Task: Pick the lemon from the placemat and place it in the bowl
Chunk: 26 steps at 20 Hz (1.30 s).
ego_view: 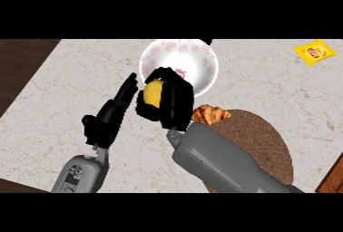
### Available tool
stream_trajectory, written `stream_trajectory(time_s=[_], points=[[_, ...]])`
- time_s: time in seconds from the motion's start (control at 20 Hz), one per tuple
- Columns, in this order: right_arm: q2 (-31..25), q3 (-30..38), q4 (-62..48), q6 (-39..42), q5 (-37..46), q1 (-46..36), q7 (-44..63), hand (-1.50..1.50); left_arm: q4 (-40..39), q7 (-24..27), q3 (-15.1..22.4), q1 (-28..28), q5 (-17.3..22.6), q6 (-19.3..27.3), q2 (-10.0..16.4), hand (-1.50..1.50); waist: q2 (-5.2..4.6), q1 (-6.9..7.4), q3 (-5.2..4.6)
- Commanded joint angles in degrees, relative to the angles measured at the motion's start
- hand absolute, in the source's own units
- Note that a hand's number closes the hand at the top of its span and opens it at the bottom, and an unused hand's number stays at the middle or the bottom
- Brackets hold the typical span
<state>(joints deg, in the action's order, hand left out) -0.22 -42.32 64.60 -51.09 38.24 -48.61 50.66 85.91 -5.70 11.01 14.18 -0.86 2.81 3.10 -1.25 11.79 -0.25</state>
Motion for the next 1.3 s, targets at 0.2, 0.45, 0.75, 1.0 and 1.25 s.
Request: stream_trajectory(time_s=[0.2,0.45,0.75,1.0,1.25], points=[[0.2,0.0,-9.9,1.3,5.0,-19.5,12.5,1.50,-1.7,-0.7,0.6,1.4,-0.8,0.9,-1.3,0.00,0.83,-0.13,-0.35],[0.2,1.7,-16.3,5.8,5.1,-30.5,20.7,1.50,-2.8,-0.1,-0.4,1.8,-1.2,0.8,-0.3,0.00,0.78,-0.44,-0.40],[0.2,4.1,-24.4,7.2,4.1,-39.9,24.4,1.50,-2.9,0.0,0.7,1.6,-1.4,1.4,-1.9,0.00,0.19,-0.47,-0.36],[0.2,5.7,-32.1,8.9,3.2,-45.3,25.5,1.50,-2.1,-1.3,-1.6,3.9,-0.8,1.3,-0.2,0.00,-0.14,-1.22,-0.30],[0.2,4.9,-38.6,12.6,2.2,-48.4,27.9,1.50,-2.9,0.3,-1.6,2.7,-1.0,0.4,0.7,0.00,-0.13,-1.50,-0.41]])
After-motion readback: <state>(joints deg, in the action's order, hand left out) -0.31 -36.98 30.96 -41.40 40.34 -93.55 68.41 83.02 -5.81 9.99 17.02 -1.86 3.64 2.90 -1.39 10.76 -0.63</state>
